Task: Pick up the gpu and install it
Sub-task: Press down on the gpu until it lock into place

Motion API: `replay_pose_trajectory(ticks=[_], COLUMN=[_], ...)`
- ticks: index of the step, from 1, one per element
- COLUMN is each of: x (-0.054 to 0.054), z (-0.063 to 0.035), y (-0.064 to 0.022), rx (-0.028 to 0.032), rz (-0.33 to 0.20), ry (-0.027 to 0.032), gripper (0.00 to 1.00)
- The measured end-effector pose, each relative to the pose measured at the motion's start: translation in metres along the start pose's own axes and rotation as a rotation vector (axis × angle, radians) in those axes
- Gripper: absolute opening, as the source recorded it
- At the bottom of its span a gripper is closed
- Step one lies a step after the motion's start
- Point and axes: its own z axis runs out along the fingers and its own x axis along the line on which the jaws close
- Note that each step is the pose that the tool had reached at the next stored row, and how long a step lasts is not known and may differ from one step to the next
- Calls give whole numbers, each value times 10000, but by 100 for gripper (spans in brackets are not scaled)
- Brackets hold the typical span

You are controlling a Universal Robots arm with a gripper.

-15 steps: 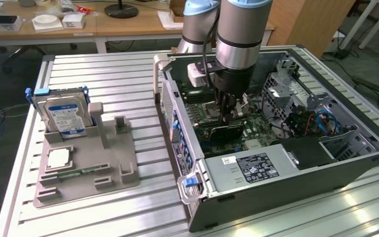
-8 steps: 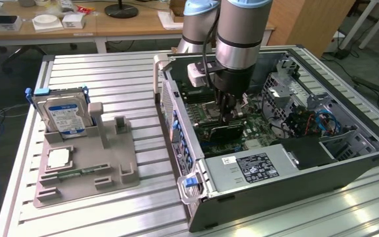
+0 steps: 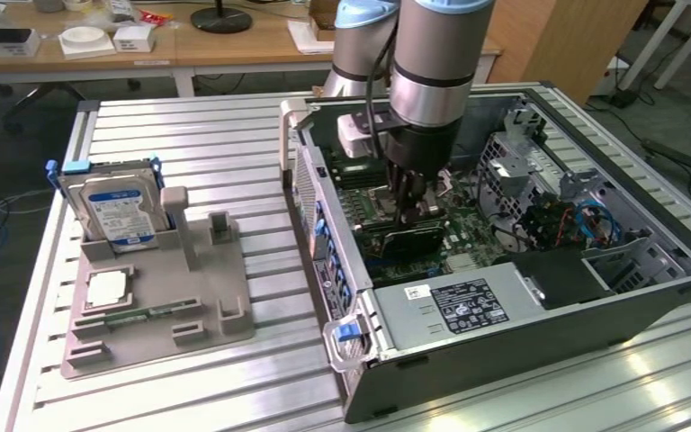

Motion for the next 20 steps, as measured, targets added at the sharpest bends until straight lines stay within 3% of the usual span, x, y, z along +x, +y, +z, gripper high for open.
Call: replay_pose_trajectory(ticks=[2,4,6,9,13,14,15,17,20], x=[0,0,0,-9,-26,-38,-55,-92,-122], z=[-1,-5,-11,-19,-29,-29,-29,-39,-78], y=[0,-1,-3,-8,-19,-21,-22,-23,-26], rx=[-282,-653,-962,-1327,-1922,-2015,-2060,-2094,-2095], rz=[-9,-21,-30,-43,-66,-67,-66,-64,-60], ry=[36,75,130,256,460,524,591,731,826], gripper=[10,10,10,10,10,10,10,10,10])
